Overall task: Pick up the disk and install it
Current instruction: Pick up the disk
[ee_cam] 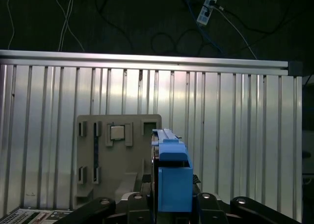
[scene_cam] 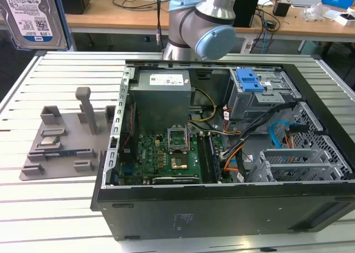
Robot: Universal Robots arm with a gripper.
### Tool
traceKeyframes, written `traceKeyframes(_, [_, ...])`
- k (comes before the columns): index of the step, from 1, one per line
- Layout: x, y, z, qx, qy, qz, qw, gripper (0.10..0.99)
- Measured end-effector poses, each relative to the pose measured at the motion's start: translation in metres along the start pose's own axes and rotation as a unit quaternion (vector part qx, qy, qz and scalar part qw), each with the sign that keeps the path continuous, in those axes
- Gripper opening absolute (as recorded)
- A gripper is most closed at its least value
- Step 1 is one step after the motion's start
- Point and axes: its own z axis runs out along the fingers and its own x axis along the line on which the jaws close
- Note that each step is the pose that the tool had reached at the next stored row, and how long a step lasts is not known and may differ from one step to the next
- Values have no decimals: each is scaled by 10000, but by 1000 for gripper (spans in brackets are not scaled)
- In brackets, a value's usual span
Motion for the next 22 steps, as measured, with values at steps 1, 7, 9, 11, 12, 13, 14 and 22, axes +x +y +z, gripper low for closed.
traceKeyframes(1, [0,-7,0,0,0,0,10000,365])
traceKeyframes(7, [7,-164,-9,2,0,-1,10000,365])
traceKeyframes(9, [9,-211,-12,2,-1,0,10000,365])
traceKeyframes(11, [11,-279,-18,1,0,0,10000,365])
traceKeyframes(12, [13,-327,-20,2,-1,0,10000,365])
traceKeyframes(13, [14,-356,-21,2,-1,0,10000,365])
traceKeyframes(14, [15,-382,-23,2,0,-1,10000,365])
traceKeyframes(22, [24,-641,-40,2,-1,0,10000,365])
